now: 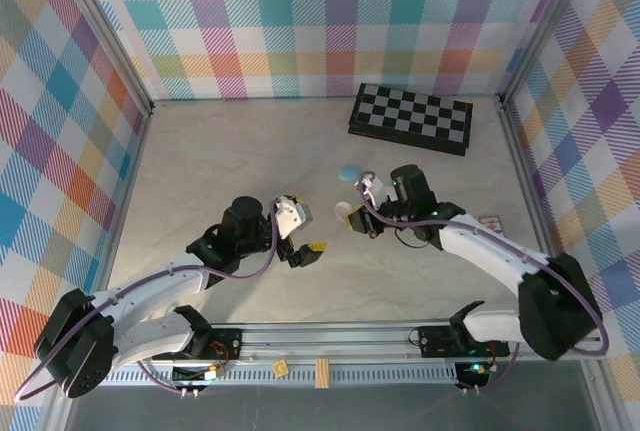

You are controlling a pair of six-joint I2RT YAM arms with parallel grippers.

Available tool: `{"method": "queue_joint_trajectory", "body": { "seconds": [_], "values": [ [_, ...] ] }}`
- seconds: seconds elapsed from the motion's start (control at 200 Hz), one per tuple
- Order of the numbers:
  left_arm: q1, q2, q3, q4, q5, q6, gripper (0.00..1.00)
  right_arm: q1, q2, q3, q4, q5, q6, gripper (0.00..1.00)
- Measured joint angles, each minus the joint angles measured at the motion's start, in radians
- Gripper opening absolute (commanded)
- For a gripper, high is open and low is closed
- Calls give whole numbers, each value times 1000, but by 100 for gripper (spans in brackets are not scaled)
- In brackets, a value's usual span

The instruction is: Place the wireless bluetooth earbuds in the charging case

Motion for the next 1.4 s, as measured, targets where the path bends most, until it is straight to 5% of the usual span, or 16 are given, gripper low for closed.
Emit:
{"method": "queue_joint_trajectory", "body": {
  "seconds": [0.22, 0.48, 0.67, 0.795, 1.02, 1.4],
  "values": [
    [0, 3, -6, 11, -25, -1, 100, 1, 213, -2, 109, 10, 192, 15],
    [0, 20, -6, -9, -25, 3, 100, 1, 368, 30, 117, 14, 243, 21],
    [0, 20, -6, -12, -26, 3, 100, 1, 376, 63, 92, 69, 222, 54],
    [15, 20, -6, -1, -32, -18, 100, 0, 335, 66, 47, 127, 182, 75],
    [125, -34, -51, 81, -119, -107, 100, -48, 137, 68, 7, 242, 108, 98],
    [365, -19, -143, 233, -439, -219, 100, -283, -99, -126, 227, 529, -113, 99]
  ]
}}
